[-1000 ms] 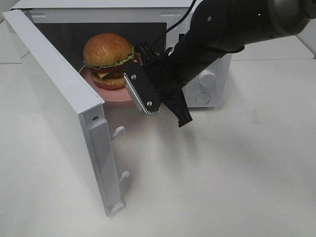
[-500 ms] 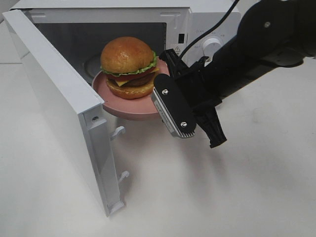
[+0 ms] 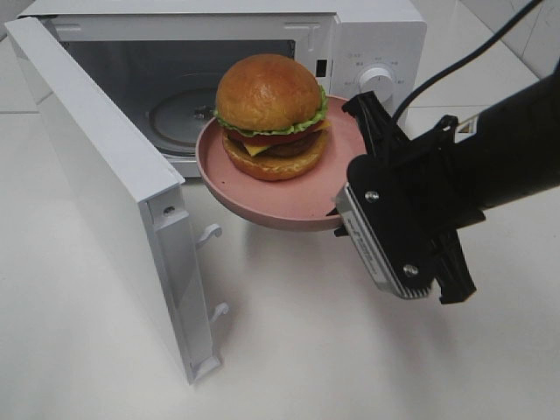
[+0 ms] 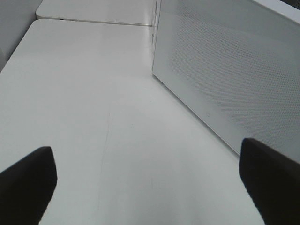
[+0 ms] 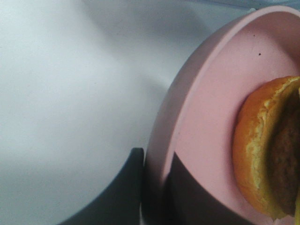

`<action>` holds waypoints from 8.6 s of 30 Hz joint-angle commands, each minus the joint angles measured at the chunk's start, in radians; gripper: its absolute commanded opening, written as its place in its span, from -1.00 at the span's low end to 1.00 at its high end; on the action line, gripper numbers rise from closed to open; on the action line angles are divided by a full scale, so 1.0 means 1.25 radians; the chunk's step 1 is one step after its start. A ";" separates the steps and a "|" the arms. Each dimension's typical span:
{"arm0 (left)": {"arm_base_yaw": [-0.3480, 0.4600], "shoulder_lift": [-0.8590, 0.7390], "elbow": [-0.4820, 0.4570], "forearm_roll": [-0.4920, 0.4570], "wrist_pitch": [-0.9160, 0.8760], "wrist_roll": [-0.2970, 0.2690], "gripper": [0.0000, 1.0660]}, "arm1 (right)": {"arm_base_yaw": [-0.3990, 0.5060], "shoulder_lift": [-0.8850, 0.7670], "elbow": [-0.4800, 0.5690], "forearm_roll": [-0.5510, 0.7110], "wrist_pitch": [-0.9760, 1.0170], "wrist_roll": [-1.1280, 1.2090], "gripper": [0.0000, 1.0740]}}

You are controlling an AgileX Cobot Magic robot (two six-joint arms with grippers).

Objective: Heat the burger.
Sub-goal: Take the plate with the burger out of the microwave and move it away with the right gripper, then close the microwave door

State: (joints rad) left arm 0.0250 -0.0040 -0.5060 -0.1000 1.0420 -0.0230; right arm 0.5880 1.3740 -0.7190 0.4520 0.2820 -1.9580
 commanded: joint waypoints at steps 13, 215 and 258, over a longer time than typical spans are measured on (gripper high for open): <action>0.002 -0.014 0.000 -0.001 -0.009 -0.002 0.88 | -0.004 -0.252 0.136 -0.234 0.062 0.278 -1.00; 0.002 -0.014 0.000 0.000 -0.009 -0.002 0.88 | -0.004 0.106 0.093 -0.983 0.383 2.350 0.13; 0.002 -0.014 0.000 0.000 -0.009 -0.002 0.88 | -0.054 -0.794 0.096 -0.463 0.658 1.689 0.42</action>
State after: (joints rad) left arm 0.0250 -0.0040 -0.5060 -0.1000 1.0420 -0.0230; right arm 0.5500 0.4140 -0.5970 -0.1340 1.0960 0.1760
